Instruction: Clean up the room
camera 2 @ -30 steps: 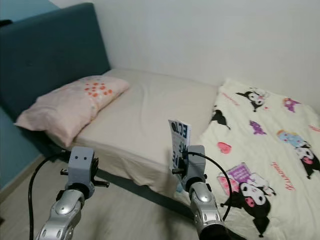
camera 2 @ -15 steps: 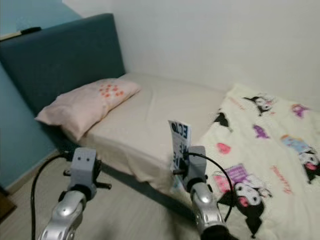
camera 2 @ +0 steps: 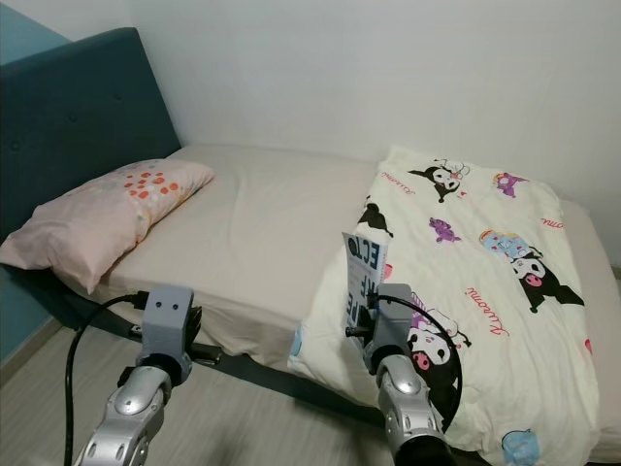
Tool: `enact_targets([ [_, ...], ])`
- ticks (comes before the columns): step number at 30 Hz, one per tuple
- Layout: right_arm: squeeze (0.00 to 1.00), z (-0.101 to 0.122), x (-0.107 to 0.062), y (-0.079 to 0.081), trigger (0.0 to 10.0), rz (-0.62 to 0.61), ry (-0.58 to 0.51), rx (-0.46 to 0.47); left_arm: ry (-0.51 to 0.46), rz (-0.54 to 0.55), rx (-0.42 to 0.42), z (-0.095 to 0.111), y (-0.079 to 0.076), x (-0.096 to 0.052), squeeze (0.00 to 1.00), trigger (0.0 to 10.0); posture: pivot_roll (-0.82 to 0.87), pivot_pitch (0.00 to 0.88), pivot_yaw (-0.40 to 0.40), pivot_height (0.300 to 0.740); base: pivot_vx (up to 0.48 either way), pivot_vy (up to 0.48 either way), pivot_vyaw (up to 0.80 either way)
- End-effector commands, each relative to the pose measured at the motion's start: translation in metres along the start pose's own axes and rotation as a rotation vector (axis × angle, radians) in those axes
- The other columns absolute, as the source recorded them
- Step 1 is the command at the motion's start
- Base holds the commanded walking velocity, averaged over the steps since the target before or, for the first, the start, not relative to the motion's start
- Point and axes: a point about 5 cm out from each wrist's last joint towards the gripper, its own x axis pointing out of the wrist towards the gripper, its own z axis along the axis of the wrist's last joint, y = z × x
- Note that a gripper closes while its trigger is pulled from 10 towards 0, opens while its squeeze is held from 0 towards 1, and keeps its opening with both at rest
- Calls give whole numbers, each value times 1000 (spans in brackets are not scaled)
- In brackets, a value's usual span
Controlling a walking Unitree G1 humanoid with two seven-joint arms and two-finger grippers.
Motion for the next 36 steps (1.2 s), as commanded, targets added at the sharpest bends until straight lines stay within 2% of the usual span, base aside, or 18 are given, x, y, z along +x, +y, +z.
enact_targets([
  [1,0,8,3,6,10000,32,-38,-42,42,24,-6,-9,6,-2,0,10000,64,49,37,740,0,0,0],
  [3,0,9,4,8,10000,49,-39,-74,38,25,-7,-9,6,-2,0,10000,60,46,36,740,0,0,800],
  [10,0,9,4,10,10000,58,-37,-75,34,29,-7,-9,5,-2,0,10000,59,45,32,740,0,0,800],
  [17,0,11,5,8,10000,52,-40,-51,121,21,6,-15,-2,-2,0,10000,57,52,30,740,0,0,800],
  [18,0,12,6,7,10000,51,-42,-54,137,4,38,-17,-6,-2,0,10000,56,54,30,740,0,0,800],
  [22,0,14,6,7,10000,52,-46,-64,112,-24,49,-15,-12,-1,0,10000,49,57,30,740,0,0,800],
  [25,0,15,7,7,10000,52,-46,-71,102,38,12,-15,-6,2,0,10000,44,59,29,740,0,0,800],
  [33,0,16,7,5,10000,49,-46,-73,87,39,-4,-11,-5,3,0,10000,42,60,29,740,0,0,800],
  [36,0,15,7,2,10000,40,-41,-69,94,33,19,-9,-6,4,0,10000,42,63,29,740,0,0,800],
])
